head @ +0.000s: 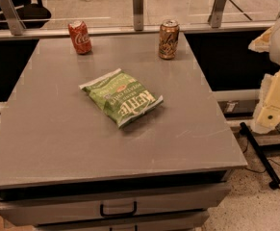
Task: Pick orange can
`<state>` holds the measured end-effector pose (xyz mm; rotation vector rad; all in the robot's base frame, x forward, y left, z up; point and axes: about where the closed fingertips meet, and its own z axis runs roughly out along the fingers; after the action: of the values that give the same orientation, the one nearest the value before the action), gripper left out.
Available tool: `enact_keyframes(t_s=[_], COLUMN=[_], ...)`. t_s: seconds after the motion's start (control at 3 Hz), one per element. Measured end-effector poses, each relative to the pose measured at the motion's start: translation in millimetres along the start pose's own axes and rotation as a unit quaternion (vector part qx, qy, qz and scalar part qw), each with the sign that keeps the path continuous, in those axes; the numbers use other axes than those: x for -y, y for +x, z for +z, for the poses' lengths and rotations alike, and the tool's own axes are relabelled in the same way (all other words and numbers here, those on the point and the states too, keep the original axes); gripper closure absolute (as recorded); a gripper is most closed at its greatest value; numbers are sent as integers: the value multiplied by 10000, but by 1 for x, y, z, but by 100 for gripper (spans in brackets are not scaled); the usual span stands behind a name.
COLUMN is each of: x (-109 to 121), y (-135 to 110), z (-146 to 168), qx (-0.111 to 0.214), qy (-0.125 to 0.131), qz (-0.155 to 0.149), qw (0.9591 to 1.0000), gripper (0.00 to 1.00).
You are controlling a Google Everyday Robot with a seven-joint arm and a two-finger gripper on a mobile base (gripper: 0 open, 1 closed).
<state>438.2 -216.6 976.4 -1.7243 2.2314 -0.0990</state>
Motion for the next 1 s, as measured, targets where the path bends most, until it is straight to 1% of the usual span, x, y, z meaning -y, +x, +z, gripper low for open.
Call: enact_keyframes(t_s=[0.33,0.67,1.0], x=[0,18,70], y=[0,-15,-51], z=[0,9,29], qx=[0,275,685], qy=[1,109,473], qz=[0,-50,-128], qw=[10000,9996,9964], gripper=[0,0,0])
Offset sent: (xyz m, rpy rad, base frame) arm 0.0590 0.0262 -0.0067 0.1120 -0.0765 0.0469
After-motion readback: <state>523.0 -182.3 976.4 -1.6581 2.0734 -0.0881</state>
